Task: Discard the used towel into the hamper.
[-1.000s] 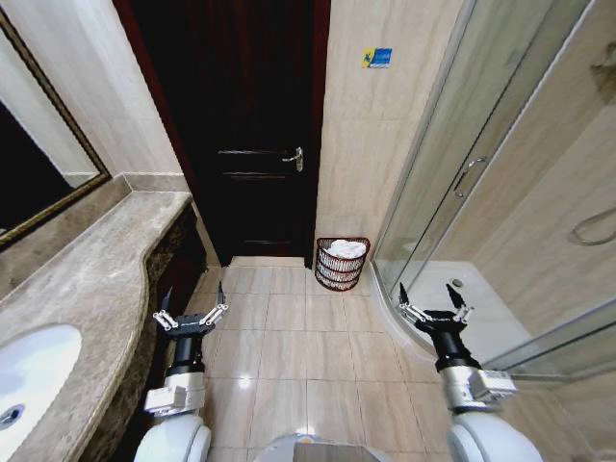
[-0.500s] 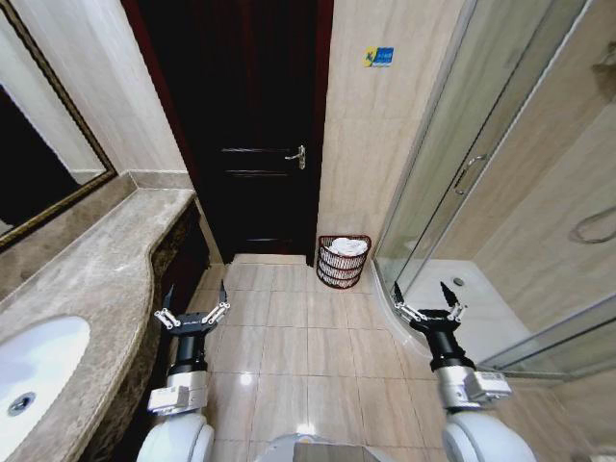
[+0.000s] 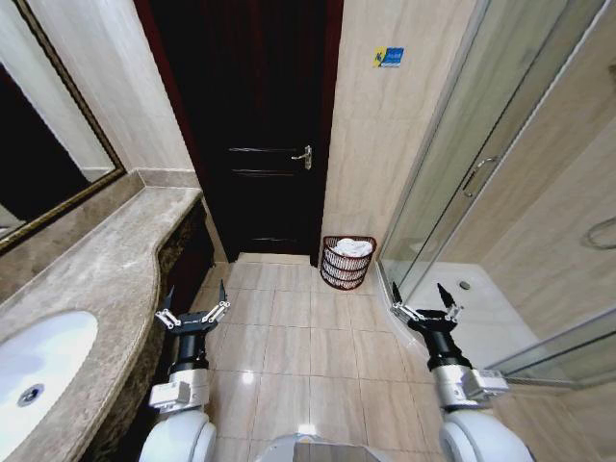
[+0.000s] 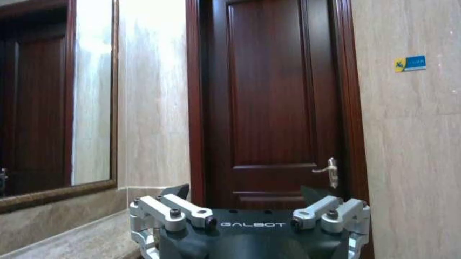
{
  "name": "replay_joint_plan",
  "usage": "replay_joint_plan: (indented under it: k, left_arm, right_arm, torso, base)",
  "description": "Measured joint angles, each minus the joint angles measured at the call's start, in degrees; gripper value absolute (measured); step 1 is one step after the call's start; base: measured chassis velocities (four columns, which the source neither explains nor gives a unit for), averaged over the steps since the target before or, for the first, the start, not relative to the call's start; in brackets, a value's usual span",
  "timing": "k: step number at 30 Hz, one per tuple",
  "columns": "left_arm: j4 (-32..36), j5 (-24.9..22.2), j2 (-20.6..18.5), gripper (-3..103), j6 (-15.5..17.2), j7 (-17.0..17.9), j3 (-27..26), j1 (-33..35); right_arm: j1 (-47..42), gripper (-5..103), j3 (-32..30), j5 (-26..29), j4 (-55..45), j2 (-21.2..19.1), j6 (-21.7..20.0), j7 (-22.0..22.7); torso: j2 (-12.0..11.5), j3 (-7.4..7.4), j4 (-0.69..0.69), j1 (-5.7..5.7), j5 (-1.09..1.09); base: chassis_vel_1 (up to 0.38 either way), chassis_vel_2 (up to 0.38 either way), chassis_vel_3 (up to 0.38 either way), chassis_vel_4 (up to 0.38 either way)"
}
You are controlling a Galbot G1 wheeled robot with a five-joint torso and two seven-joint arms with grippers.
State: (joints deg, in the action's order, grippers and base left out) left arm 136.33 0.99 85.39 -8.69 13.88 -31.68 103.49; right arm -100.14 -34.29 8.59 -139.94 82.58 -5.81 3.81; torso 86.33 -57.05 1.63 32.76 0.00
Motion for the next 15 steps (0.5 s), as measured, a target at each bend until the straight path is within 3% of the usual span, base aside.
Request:
replay_joint_plan:
  k: [15]
  left_arm:
    - [0.1,-0.2,-0.1,100,0.2,-0.2,-0.1,0.0]
  right_arm:
    - [0.0,100,0.0,0.2,-0.1,0.0,-0.2,0.2]
  torso:
    - [0.0,0.00,0.00,-0.01,0.00]
  base:
    - [0.000,0.000,0.000,0.000]
